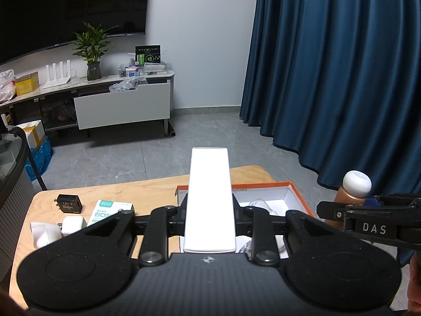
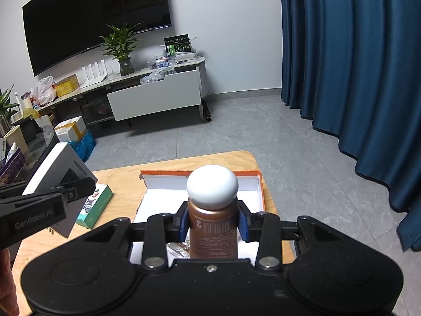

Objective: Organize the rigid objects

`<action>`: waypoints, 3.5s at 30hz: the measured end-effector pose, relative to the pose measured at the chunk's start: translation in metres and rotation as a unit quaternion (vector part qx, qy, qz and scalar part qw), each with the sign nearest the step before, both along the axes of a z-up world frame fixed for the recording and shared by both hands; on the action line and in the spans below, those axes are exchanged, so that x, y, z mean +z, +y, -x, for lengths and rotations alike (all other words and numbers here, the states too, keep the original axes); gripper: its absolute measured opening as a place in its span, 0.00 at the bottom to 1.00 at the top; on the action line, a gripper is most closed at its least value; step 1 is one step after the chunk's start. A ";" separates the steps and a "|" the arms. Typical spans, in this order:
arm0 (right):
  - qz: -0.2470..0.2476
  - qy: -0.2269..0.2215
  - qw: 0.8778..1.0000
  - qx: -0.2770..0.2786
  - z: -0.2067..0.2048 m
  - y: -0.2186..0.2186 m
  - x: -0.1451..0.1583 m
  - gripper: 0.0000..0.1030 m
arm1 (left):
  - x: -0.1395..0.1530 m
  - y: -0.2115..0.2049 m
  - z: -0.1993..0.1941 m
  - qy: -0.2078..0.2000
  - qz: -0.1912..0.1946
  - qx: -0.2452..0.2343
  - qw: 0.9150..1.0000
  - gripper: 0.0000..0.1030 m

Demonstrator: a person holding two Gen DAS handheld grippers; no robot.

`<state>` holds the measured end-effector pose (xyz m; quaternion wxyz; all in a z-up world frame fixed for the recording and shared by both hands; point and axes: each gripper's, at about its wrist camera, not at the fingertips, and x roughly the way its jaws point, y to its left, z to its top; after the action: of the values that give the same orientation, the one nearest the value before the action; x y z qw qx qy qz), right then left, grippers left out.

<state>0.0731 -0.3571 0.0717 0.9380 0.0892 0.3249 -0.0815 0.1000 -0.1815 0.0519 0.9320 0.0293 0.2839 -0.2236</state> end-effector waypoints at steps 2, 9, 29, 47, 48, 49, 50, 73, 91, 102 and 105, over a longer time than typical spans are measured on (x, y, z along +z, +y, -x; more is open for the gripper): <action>-0.001 0.000 1.000 0.000 0.000 0.000 0.000 0.44 | 0.000 0.000 0.000 0.000 -0.001 -0.001 1.000 0.27; -0.001 0.001 1.000 -0.001 -0.001 -0.002 -0.002 0.44 | -0.001 0.001 -0.002 0.002 0.001 0.000 1.000 0.27; 0.005 0.008 1.000 -0.011 -0.001 -0.008 -0.009 0.44 | -0.005 0.002 -0.007 0.009 0.003 -0.002 1.000 0.27; 0.014 0.022 1.000 -0.013 -0.003 -0.008 -0.011 0.44 | -0.009 0.002 -0.009 0.014 0.003 -0.003 1.000 0.27; 0.013 0.022 1.000 -0.014 -0.003 -0.007 -0.011 0.44 | -0.010 0.002 -0.009 0.015 0.003 -0.003 1.000 0.27; 0.013 0.023 1.000 -0.014 -0.004 -0.007 -0.012 0.44 | -0.010 0.002 -0.010 0.016 0.003 -0.003 1.000 0.27; 0.013 0.024 1.000 -0.014 -0.005 -0.007 -0.012 0.44 | -0.010 0.003 -0.010 0.016 0.003 -0.003 1.000 0.27; -0.013 -0.002 1.000 -0.028 -0.026 -0.027 -0.031 0.61 | -0.029 -0.003 -0.023 0.041 -0.013 -0.001 0.999 0.27; -0.011 -0.026 0.999 -0.015 0.005 -0.015 -0.020 0.66 | -0.067 -0.040 -0.056 0.102 -0.019 -0.022 0.994 0.45; -0.013 -0.039 0.999 -0.009 0.009 0.007 -0.013 0.80 | -0.037 0.000 -0.032 0.068 -0.014 0.008 0.998 0.64; -0.018 -0.033 0.999 0.007 0.005 0.022 -0.013 0.81 | -0.032 0.019 -0.030 0.061 -0.019 0.032 0.997 0.67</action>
<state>0.0685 -0.3355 0.0586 0.9469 0.1070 0.2960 -0.0663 0.1296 -0.1623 0.0201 0.9186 0.0244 0.3457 -0.1898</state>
